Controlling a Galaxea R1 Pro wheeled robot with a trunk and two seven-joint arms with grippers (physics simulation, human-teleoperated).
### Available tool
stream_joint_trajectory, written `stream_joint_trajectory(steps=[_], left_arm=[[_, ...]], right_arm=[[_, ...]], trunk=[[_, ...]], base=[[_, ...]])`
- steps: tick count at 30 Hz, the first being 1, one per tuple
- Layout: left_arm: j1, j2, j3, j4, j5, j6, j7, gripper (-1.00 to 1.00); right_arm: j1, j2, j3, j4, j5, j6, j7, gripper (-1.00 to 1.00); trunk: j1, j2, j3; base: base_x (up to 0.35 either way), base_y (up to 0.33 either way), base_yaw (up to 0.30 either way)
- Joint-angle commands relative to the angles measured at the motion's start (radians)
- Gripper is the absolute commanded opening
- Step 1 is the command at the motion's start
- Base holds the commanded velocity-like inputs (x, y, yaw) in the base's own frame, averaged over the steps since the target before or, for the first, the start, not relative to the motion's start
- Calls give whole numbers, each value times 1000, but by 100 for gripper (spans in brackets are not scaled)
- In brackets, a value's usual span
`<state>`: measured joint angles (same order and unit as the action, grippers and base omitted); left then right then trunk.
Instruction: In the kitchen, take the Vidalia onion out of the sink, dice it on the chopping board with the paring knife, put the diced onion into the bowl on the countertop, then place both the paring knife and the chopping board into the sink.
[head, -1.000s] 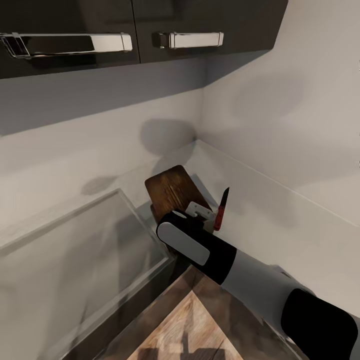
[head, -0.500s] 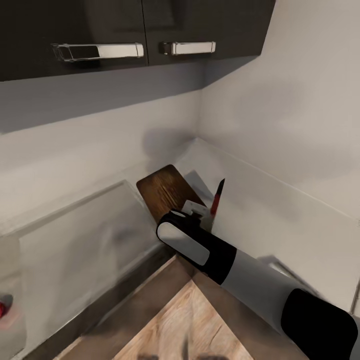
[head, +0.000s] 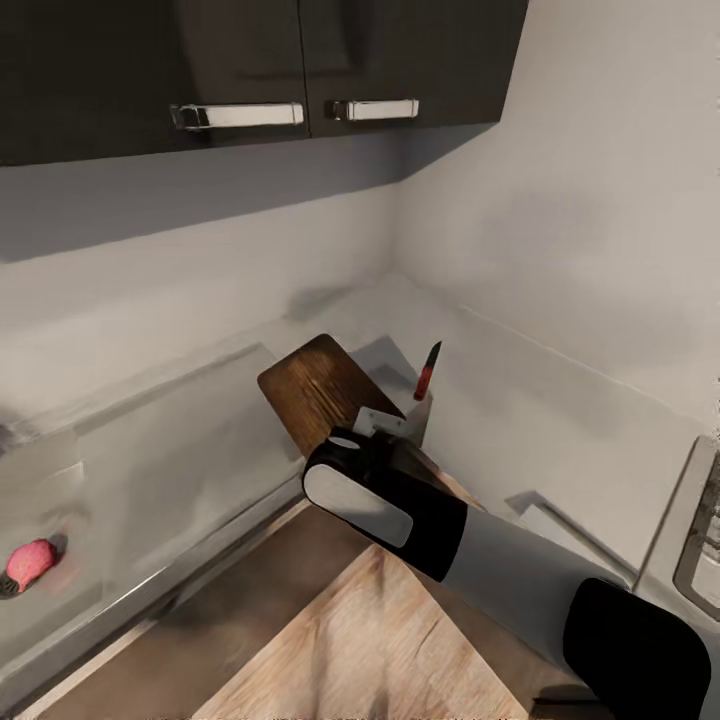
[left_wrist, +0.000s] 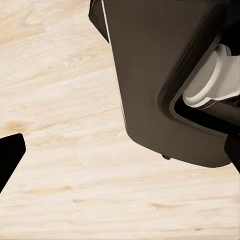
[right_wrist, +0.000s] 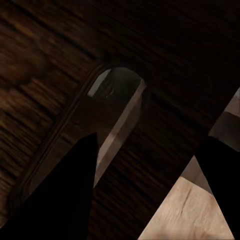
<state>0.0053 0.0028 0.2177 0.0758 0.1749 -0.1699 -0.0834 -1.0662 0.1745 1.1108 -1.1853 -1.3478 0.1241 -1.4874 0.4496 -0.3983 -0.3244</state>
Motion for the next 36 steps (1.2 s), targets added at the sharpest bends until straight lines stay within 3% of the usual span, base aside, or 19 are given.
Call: stream_joint_trajectory(steps=[1, 4, 9, 21, 26, 36], left_arm=[[-1, 0, 2, 2, 11, -5, -7, 100], [-1, 0, 2, 2, 11, -5, -7, 100], [-1, 0, 2, 2, 11, -5, -7, 100], [-1, 0, 2, 2, 10, -5, -7, 100], [-1, 0, 2, 2, 10, -5, -7, 100], [-1, 0, 2, 2, 11, -5, -7, 100]], right_arm=[[-1, 0, 3, -11, -4, 23, -5, -100], [-1, 0, 6, -20, -4, 49, 7, -100], [-1, 0, 19, -26, -4, 82, 86, -100], [-1, 0, 41, -26, -4, 92, 110, -100], [-1, 0, 62, -26, -4, 158, 130, -100], [-1, 0, 65, -26, -5, 182, 178, -100]], trunk=[[0, -2, 0], [0, -2, 5], [0, -2, 13], [0, -2, 26], [0, -2, 29], [0, -2, 31]], base=[[-67, 0, 0], [-38, 0, 0], [-9, 0, 0], [0, 0, 0], [-14, 0, 0], [-101, 0, 0]])
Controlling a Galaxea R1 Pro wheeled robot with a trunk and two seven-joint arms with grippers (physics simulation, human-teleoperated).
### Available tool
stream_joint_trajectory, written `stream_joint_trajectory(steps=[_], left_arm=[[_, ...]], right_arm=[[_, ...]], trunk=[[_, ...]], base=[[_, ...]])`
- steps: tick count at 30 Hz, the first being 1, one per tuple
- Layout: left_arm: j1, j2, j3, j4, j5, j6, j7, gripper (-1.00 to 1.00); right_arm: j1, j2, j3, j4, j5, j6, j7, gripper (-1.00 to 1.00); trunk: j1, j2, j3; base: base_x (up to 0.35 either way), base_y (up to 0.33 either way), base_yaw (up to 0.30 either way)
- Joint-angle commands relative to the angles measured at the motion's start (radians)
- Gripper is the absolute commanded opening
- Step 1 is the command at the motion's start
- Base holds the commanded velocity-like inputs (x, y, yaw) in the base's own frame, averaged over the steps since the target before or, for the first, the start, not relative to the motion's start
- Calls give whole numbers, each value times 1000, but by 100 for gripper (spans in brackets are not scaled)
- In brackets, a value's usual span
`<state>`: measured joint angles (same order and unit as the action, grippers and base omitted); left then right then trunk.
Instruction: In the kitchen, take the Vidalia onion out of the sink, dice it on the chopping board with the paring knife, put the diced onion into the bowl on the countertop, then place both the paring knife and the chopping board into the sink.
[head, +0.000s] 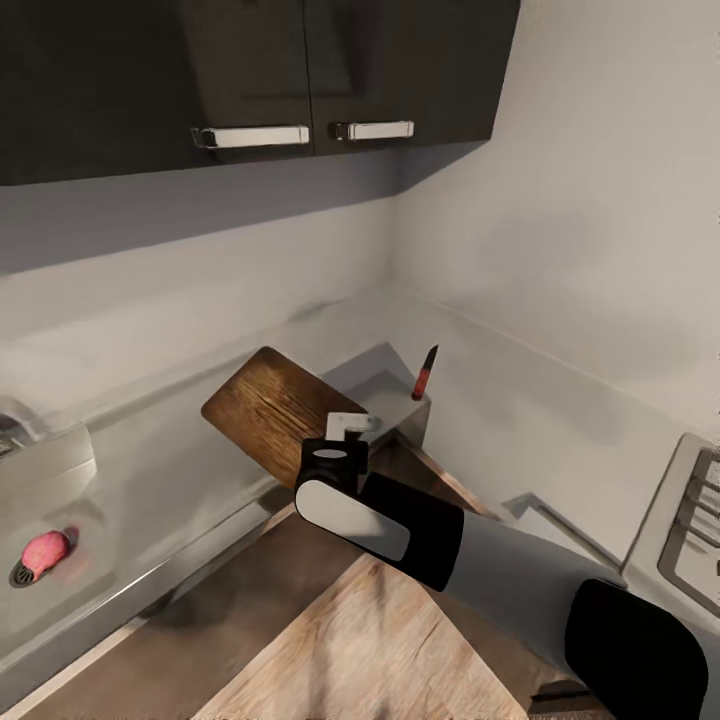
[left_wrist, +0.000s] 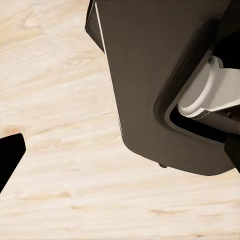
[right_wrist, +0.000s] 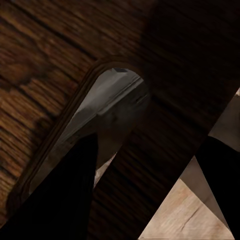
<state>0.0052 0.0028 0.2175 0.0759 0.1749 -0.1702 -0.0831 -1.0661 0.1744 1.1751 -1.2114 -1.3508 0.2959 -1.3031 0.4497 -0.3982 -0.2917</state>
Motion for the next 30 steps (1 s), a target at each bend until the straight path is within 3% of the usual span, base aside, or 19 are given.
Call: stream_joint_trajectory(steps=[1, 9, 18, 23, 30], left_arm=[[-1, 0, 2, 2, 10, -5, -7, 100], [-1, 0, 2, 2, 10, -6, -7, 100], [-1, 2, 2, 2, 11, -9, -7, 100], [-1, 2, 2, 2, 11, -9, -7, 100], [-1, 2, 2, 2, 11, -10, -7, 100]], right_arm=[[-2, 0, 1, 0, -2, 16, -5, -100], [-2, 0, 2, -2, -2, 49, 39, -100], [-2, 0, 58, -2, -2, 118, 132, -100], [-2, 0, 62, -2, -2, 173, 148, -100], [-2, 0, 61, -3, -1, 185, 174, -100]], trunk=[[0, -2, -2], [0, -2, -2], [0, -2, -2], [0, -2, -2], [0, -2, -2]], base=[[-142, 5, 0], [-149, 106, 0], [-90, 170, 50], [-6, 197, 174], [0, 150, 18]])
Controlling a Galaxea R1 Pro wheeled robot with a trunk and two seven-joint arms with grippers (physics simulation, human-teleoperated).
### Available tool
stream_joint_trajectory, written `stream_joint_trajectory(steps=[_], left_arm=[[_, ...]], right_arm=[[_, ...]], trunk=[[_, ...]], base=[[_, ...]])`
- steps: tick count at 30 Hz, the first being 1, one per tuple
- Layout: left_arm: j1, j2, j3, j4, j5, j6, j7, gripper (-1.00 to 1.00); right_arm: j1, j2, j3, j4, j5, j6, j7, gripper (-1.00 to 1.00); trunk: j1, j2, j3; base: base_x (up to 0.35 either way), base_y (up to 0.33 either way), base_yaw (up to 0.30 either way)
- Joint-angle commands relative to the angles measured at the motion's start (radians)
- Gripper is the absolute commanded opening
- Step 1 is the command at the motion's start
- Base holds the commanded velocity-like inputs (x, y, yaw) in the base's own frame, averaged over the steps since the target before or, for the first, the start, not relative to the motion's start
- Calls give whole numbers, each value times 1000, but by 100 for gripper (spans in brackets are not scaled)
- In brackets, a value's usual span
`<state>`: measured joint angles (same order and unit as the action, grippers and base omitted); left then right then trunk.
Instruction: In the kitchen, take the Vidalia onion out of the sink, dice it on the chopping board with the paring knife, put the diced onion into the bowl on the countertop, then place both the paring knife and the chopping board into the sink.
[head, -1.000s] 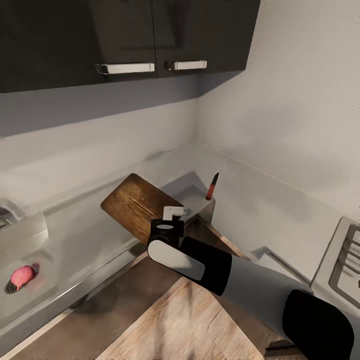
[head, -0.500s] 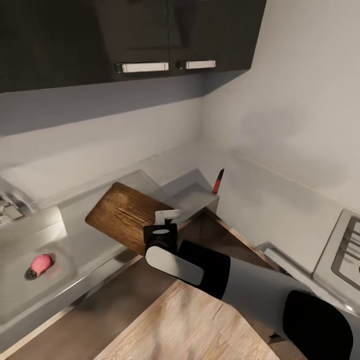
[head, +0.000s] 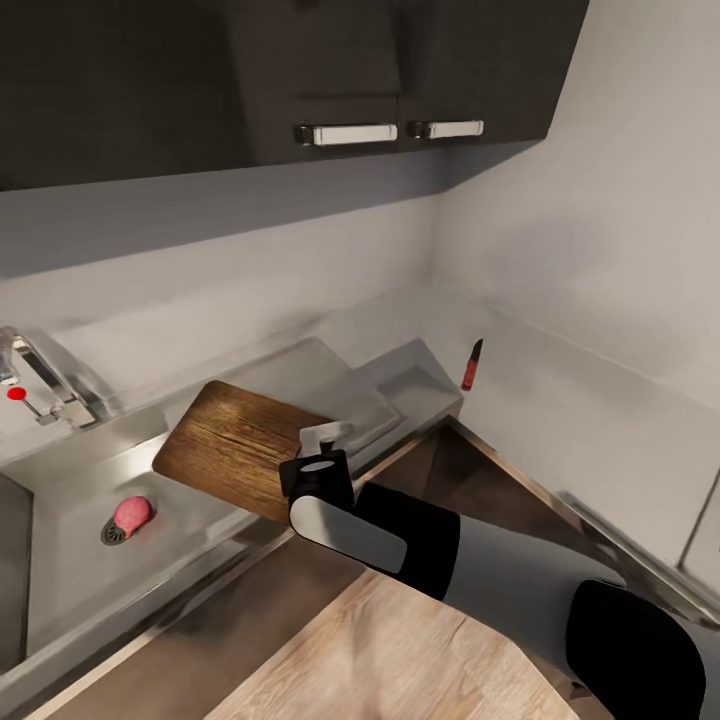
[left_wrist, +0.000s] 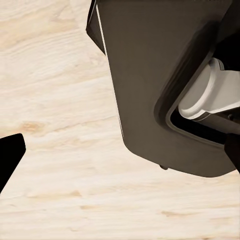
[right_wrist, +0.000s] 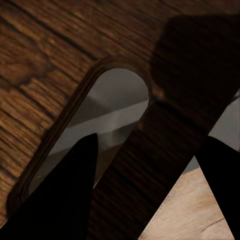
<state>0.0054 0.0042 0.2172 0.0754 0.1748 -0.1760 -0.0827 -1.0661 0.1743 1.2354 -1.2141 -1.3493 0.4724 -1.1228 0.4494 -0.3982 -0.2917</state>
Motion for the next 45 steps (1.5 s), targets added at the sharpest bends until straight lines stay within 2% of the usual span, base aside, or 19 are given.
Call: stream_joint_trajectory(steps=[1, 8, 45], left_arm=[[-1, 0, 2, 3, 10, -5, -8, 100], [-1, 0, 2, 3, 11, -5, -8, 100], [-1, 0, 2, 1, 9, -7, -8, 100]], right_arm=[[-2, 0, 1, 0, -2, 9, -6, -100], [-2, 0, 1, 1, -2, 8, -3, -100], [-2, 0, 3, 1, -2, 9, -2, -100]], trunk=[[1, -2, -2], [1, -2, -2], [1, -2, -2]], base=[[0, 45, 2], [0, 9, 135], [0, 0, 269]])
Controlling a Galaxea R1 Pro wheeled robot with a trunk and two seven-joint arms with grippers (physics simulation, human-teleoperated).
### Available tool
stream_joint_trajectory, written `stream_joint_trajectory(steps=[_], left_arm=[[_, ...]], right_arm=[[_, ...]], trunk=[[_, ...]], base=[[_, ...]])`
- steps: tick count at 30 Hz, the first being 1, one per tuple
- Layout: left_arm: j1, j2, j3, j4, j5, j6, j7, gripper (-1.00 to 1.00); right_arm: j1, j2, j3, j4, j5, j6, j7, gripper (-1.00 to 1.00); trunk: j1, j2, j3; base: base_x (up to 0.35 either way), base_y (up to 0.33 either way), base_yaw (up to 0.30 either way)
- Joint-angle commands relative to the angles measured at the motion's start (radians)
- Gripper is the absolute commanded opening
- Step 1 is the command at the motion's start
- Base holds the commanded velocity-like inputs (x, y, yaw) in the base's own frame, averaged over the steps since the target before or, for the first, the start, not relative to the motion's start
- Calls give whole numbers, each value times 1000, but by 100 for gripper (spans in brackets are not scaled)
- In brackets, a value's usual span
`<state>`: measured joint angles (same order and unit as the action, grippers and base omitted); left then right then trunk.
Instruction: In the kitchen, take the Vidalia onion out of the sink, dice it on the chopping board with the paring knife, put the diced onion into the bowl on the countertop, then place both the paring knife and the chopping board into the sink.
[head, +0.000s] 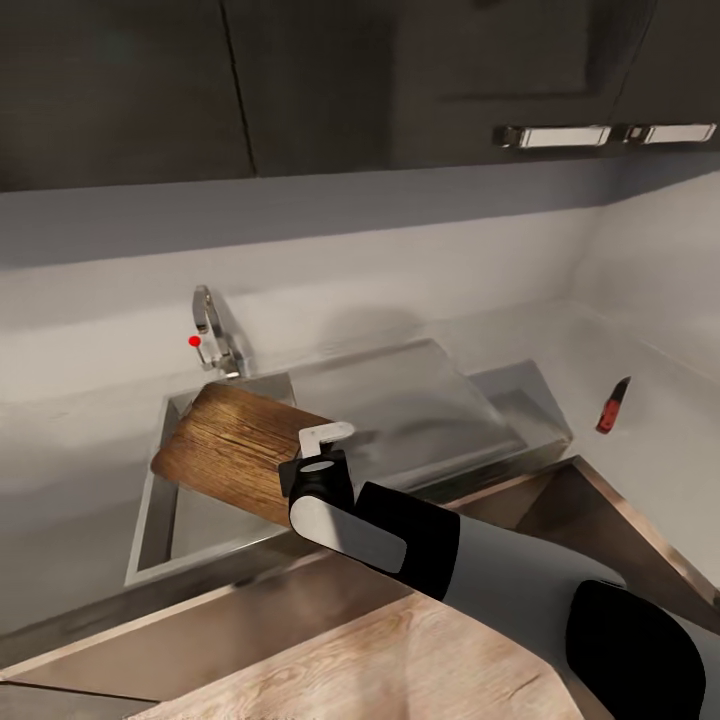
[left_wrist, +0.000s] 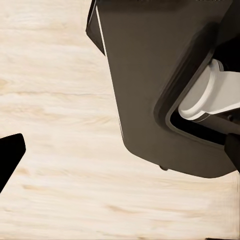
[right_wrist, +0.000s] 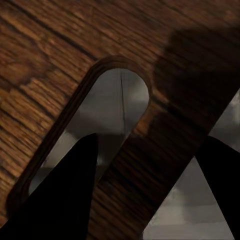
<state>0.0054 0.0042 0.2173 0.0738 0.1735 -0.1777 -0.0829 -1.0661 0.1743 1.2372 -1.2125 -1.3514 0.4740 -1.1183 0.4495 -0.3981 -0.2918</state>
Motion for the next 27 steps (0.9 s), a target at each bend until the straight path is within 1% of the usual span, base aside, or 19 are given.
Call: stream_joint_trajectory(steps=[1, 7, 9, 27], left_arm=[[-1, 0, 2, 3, 11, -5, -8, 100], [-1, 1, 2, 3, 11, -5, -8, 100], [-1, 2, 2, 3, 11, -5, -8, 100], [-1, 2, 2, 3, 11, -5, -8, 100]], right_arm=[[-2, 0, 1, -1, 0, 8, -6, -100], [-2, 0, 1, -1, 0, 8, -6, -100], [-2, 0, 1, -1, 0, 8, -6, -100], [-2, 0, 1, -1, 0, 8, -6, -100]], trunk=[[1, -2, -2], [1, -2, -2], [1, -2, -2], [1, -2, -2]], base=[[0, 0, 270], [0, 3, 270], [0, 136, 270], [0, 286, 270]])
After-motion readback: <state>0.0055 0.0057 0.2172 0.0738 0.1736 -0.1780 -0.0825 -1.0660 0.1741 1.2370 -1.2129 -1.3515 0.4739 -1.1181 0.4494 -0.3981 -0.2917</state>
